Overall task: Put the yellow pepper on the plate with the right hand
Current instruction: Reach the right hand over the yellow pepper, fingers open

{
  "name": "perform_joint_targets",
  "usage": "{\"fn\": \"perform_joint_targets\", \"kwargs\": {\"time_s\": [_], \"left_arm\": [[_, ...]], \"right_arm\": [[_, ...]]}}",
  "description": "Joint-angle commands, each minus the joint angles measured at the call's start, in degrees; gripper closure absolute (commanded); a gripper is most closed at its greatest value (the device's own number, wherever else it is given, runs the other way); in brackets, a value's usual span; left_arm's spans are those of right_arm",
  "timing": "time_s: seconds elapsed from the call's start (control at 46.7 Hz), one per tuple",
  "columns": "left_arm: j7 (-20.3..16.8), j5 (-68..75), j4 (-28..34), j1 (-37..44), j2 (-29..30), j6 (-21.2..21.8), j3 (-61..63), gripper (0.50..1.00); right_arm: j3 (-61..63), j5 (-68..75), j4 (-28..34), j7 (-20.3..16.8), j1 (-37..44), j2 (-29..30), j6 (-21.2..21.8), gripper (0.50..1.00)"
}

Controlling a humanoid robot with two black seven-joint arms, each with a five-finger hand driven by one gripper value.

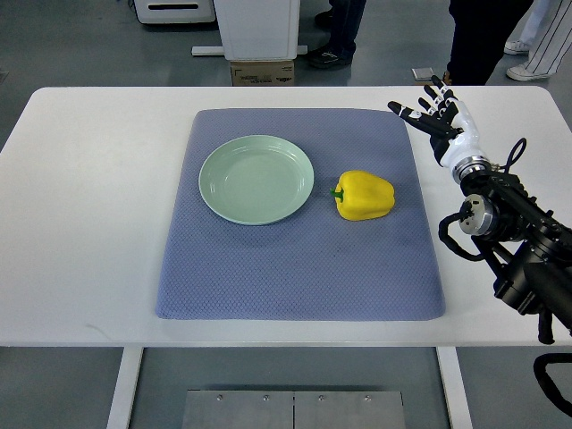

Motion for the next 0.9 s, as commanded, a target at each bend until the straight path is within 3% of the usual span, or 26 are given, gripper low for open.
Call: {"fn": "perform_joint_targets", "kwargs": {"time_s": [0.0,0.429,0.879], "left_arm": [[0.00,0.00,0.06,0.00,0.00,-0.04,0.00,0.500],[0.00,0.00,-0.03,0.00,0.00,0.05,0.00,0.500],[0.00,0.00,-0.03,0.00,0.00,0.05,0.00,0.500]], "right_arm": [[-2.13,-0.15,1.02,-0.09,0.60,-1.34,0.76,0.504],[-21.73,-5.85,13.85,0.53,5.17,-10.49,2.87,0.505],[-33.51,-18.78,17.28,2.55,9.39,-14.09,4.90,0.505]]}}
